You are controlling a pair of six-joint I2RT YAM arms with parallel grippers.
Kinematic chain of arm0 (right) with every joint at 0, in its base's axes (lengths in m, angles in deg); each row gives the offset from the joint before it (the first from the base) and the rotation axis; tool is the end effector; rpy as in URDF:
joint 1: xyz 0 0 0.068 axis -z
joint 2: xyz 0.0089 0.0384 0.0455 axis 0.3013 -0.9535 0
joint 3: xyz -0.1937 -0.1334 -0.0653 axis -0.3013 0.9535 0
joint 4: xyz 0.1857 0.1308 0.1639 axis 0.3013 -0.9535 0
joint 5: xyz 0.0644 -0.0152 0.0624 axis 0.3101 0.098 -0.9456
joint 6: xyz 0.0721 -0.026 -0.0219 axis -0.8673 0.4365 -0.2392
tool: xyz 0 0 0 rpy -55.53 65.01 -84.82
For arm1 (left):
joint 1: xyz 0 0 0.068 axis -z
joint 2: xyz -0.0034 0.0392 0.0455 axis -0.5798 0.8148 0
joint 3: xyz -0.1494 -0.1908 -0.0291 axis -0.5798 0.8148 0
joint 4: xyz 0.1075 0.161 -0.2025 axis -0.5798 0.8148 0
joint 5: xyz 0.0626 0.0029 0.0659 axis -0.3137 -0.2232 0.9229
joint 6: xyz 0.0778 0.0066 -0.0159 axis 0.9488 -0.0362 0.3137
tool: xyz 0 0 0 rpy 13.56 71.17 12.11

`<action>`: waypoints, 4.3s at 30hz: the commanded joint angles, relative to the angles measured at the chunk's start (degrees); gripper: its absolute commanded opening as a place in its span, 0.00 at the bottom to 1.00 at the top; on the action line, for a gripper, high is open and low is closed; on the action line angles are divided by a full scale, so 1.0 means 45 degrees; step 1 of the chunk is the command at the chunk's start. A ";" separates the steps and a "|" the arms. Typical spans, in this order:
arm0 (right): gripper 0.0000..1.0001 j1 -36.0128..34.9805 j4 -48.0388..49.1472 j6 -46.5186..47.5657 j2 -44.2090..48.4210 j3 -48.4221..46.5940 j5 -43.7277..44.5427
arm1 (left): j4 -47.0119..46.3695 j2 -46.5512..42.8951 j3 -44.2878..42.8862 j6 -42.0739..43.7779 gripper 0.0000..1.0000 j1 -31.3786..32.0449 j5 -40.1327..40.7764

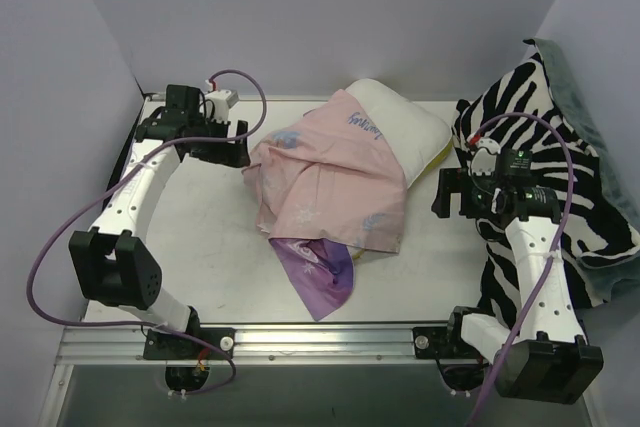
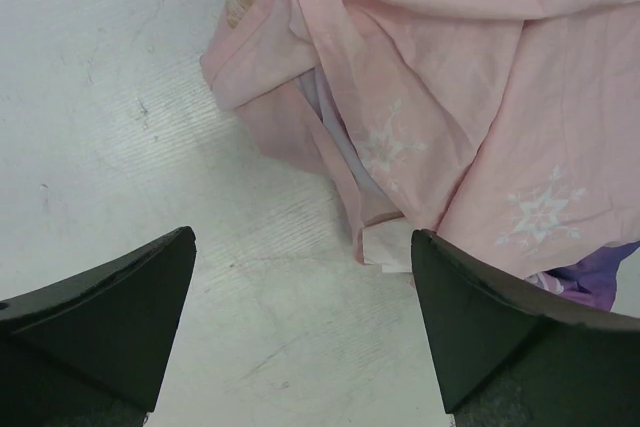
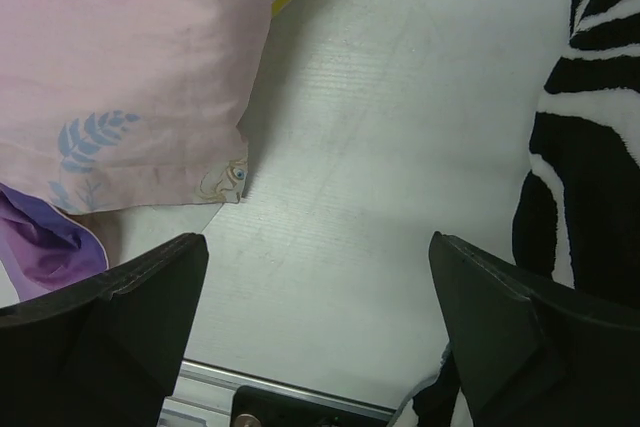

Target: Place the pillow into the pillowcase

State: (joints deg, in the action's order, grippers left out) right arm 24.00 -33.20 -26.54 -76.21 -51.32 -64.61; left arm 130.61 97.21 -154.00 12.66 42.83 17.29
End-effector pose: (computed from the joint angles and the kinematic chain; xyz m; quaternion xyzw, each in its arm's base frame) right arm 0.2764 -0.0055 0.2870 -0.0906 0.8856 0.1191 0.4396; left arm 0.3701 -0.0695 0.2797 0.1417 0.9220 -0.1593 0.3232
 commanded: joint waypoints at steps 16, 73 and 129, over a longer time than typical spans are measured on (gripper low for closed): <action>1.00 -0.0068 0.1854 -0.2565 -0.2599 0.0192 -0.1117 | -0.0108 0.9003 -1.3546 0.1111 0.97 0.1284 -0.2102; 0.00 -0.5453 -0.0898 0.2528 -0.6898 -1.4550 0.0071 | -0.5247 -0.5507 -0.1859 -0.1456 0.00 -0.3479 -0.0553; 0.92 -0.9347 0.3468 0.4917 -1.2136 -1.1743 0.2774 | -0.2102 -0.1986 0.2415 0.5925 0.98 -0.5717 -0.2576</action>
State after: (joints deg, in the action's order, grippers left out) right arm -20.75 2.60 3.23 -139.35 -105.11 -46.82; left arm 112.64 92.14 -147.02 29.84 9.28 14.41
